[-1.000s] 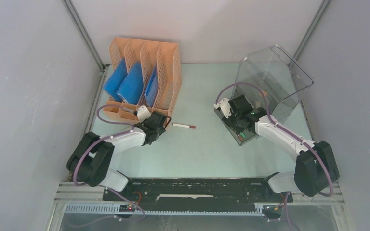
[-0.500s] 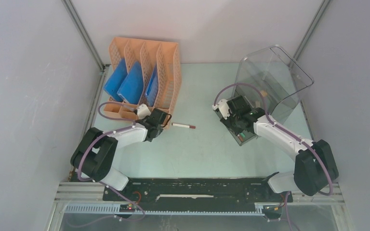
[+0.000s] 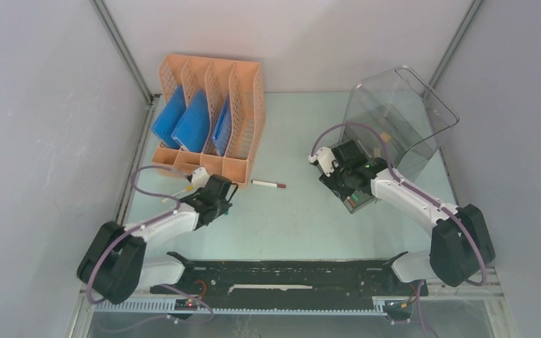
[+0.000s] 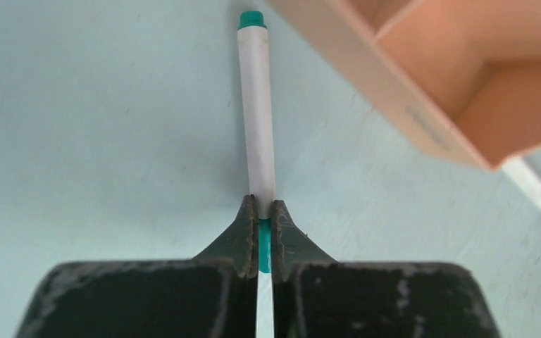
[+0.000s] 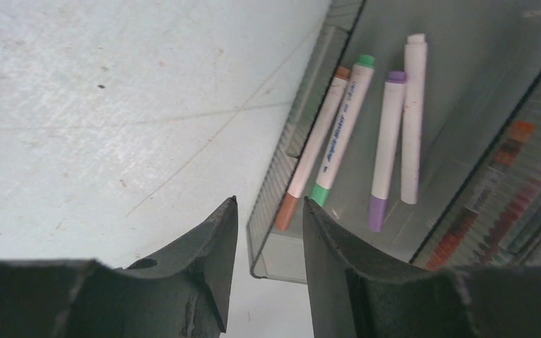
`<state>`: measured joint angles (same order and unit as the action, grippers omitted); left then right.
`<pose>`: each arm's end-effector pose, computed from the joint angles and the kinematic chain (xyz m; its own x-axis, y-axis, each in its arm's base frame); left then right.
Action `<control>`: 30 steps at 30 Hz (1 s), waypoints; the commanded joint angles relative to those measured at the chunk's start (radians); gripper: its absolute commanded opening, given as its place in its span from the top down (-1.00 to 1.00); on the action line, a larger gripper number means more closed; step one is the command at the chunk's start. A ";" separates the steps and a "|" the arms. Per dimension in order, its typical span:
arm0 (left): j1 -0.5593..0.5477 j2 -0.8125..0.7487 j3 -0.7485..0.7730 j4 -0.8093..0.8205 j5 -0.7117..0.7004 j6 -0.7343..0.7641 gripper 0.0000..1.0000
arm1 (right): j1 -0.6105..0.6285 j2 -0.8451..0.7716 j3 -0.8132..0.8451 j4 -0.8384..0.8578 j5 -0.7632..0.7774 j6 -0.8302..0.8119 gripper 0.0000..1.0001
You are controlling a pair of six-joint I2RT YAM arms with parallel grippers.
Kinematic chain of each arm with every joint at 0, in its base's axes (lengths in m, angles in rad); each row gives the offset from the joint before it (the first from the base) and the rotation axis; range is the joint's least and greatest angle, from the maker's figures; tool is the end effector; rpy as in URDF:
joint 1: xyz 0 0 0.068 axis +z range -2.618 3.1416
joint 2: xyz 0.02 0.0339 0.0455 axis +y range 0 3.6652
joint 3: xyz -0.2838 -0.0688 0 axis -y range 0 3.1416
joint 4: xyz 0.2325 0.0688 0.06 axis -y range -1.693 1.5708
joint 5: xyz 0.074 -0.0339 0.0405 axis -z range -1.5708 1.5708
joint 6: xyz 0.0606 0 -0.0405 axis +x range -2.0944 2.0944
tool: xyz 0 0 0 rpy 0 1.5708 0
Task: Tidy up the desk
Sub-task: Pick up the stationery from the center of the board.
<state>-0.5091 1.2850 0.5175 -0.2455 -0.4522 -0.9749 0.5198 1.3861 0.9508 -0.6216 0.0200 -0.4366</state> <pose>0.2024 -0.0826 0.1585 -0.6115 -0.5113 -0.6039 -0.4804 0.8463 -0.2300 0.2351 0.1331 0.2316 -0.4785 -0.7610 -0.4381 -0.7619 0.6079 -0.2236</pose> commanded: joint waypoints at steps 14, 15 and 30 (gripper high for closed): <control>-0.017 -0.668 -0.261 0.007 0.362 0.231 1.00 | -0.044 -0.189 0.065 -0.130 -0.514 -0.039 0.03; -0.017 -0.705 -0.275 0.028 0.393 0.243 1.00 | -0.052 -0.200 0.068 -0.138 -0.553 -0.044 0.03; -0.122 -0.939 -0.295 0.396 0.564 0.331 1.00 | -0.124 -0.348 0.086 -0.098 -0.940 -0.016 0.01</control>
<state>-0.5858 0.3347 0.1829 -0.0311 0.0681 -0.7059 0.3992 1.0702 0.9909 -0.7719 -0.8047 -0.4881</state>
